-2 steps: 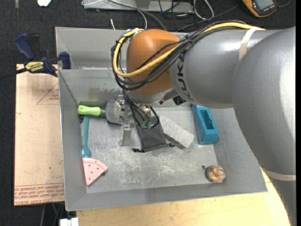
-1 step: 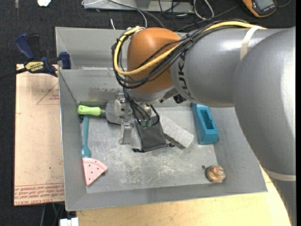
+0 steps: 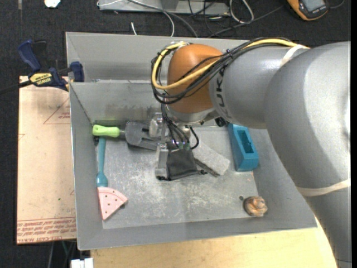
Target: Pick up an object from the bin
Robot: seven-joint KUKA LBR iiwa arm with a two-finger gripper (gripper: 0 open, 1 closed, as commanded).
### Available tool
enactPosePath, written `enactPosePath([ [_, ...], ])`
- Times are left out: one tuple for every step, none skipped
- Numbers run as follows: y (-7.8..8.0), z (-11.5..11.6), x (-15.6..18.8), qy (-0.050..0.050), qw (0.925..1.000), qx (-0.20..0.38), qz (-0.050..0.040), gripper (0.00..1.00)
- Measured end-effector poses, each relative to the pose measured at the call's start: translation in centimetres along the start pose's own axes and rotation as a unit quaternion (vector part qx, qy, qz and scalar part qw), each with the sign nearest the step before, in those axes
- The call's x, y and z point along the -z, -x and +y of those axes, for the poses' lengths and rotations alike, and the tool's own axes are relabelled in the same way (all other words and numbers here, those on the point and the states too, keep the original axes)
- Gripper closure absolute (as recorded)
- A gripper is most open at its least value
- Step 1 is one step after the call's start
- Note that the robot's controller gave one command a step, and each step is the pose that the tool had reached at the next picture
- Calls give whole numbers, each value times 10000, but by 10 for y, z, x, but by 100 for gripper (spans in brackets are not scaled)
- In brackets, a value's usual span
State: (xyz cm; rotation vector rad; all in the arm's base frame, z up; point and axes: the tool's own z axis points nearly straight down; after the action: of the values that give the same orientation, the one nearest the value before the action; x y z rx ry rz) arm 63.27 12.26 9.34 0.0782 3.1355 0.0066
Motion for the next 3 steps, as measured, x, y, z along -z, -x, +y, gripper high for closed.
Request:
enactPosePath([
  [5, -40, 7, 26, 9973, 726, -45, 100],
  [5, -40, 7, 27, 9974, 725, -44, 0],
  [5, -40, 7, 28, 9974, 725, -43, 100],
])
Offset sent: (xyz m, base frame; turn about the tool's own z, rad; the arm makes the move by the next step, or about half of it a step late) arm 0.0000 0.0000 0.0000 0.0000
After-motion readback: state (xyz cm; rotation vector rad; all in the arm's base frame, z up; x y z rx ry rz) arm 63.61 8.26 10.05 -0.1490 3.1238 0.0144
